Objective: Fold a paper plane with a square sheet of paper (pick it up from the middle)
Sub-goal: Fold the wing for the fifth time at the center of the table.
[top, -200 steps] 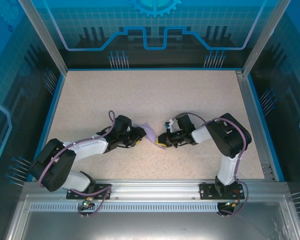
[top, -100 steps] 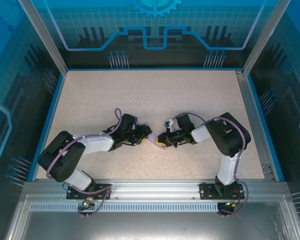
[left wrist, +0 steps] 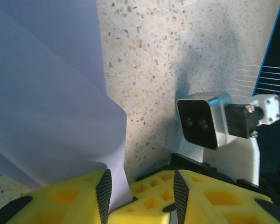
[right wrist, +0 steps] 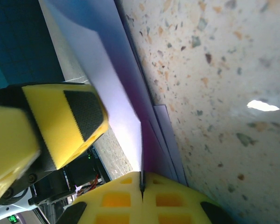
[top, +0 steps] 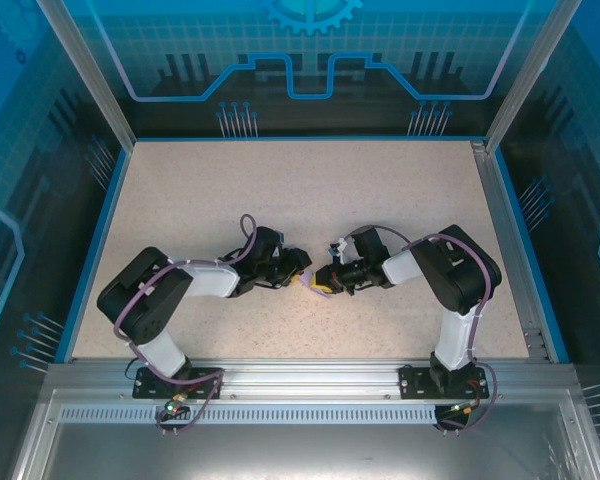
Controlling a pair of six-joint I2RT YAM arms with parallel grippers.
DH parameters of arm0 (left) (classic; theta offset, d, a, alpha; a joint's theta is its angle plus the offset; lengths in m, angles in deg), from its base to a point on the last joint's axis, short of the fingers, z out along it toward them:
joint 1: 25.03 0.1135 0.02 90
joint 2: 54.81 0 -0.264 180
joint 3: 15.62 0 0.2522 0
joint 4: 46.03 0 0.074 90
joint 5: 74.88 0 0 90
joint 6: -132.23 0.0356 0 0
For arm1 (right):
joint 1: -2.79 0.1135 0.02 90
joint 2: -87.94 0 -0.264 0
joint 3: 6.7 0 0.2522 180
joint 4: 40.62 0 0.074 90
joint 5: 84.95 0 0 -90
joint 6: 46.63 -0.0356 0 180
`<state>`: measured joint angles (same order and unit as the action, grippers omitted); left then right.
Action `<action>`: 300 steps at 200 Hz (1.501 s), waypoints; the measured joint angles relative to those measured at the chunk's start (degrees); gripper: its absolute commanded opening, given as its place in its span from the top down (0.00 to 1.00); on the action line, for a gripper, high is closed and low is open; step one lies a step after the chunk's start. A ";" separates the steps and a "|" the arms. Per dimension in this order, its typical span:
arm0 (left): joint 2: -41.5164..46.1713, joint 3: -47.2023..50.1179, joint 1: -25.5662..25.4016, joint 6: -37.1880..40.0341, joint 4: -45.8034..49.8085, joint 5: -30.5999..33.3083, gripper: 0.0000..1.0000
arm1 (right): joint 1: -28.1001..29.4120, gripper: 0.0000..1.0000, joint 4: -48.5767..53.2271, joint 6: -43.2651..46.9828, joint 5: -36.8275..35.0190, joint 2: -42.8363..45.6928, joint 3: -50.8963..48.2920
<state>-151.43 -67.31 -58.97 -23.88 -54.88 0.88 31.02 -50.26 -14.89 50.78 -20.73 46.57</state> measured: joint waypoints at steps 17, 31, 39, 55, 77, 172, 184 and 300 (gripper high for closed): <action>-0.50 -0.17 0.00 -0.02 0.04 0.02 0.56 | 0.00 1.00 0.07 0.02 0.00 0.00 0.00; -0.50 -0.17 0.00 -0.37 0.00 0.04 0.55 | 0.00 1.00 0.57 0.20 0.02 0.00 0.24; -0.50 -0.17 0.00 -0.66 -0.02 0.04 0.55 | 0.00 1.00 1.16 0.33 0.00 0.00 0.44; -0.42 -0.17 0.00 -1.16 -0.02 0.07 0.53 | 0.00 1.00 2.32 0.68 0.00 0.00 0.87; 0.70 -0.17 0.00 -1.27 -0.02 0.04 0.52 | 0.00 1.00 3.82 1.16 0.00 0.00 1.49; -0.72 -0.28 0.00 -1.03 -0.26 0.00 0.51 | 0.00 1.00 5.62 1.51 -0.04 0.00 2.23; -1.55 -0.44 0.00 -1.01 -0.15 0.02 0.52 | 0.00 1.00 5.66 1.55 -0.04 0.00 2.23; -3.19 -1.29 0.00 -1.07 -0.13 -0.02 0.53 | 0.76 0.91 11.28 6.29 -3.19 1.92 3.37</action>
<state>-154.62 -68.60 -58.97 -24.95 -55.01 0.86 31.78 -38.98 -8.60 47.59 -18.80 49.93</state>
